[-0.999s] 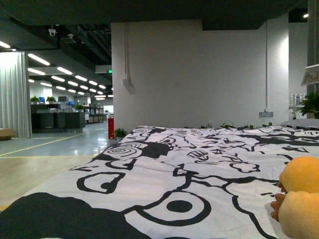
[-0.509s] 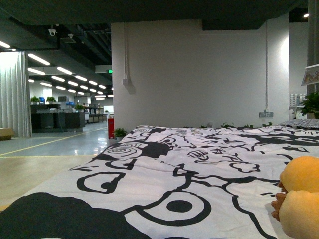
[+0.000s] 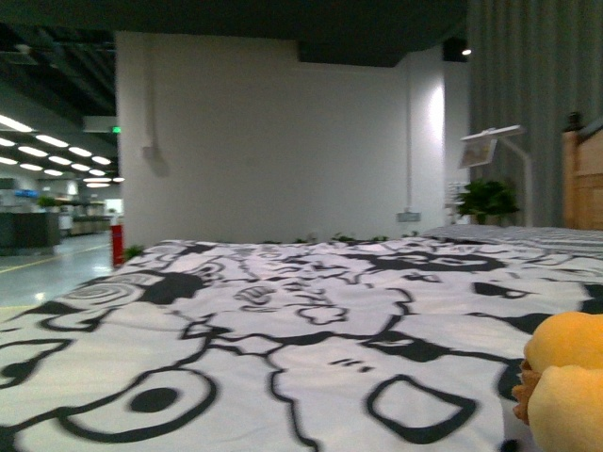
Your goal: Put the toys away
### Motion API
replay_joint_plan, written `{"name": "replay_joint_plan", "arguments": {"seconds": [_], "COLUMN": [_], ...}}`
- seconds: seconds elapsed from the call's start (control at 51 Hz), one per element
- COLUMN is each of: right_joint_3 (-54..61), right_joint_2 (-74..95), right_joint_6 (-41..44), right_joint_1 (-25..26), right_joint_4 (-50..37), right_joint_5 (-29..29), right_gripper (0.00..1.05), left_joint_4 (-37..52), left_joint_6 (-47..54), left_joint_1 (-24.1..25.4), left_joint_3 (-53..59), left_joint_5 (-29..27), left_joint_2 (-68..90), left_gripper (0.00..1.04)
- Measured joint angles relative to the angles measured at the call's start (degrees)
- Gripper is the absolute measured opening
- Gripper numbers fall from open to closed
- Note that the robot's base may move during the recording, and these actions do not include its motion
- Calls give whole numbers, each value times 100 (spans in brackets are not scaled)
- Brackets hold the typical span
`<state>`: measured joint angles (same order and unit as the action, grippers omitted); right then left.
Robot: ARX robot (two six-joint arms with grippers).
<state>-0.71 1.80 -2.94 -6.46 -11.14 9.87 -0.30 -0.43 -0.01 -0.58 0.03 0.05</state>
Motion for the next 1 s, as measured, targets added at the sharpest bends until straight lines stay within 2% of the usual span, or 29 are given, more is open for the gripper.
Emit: {"name": "replay_joint_plan", "arguments": {"seconds": [0.999], "right_joint_3": [0], "right_joint_2": [-2], "right_joint_6": [-4], "right_joint_1": [2], "right_joint_4": [2], "right_joint_5": [13], "right_gripper": [9], "left_joint_4": [2], "left_joint_6": [0], "left_joint_1": [0], "left_joint_3": [2], "left_joint_5": [7], "left_joint_2": [4], "left_gripper": [99]}}
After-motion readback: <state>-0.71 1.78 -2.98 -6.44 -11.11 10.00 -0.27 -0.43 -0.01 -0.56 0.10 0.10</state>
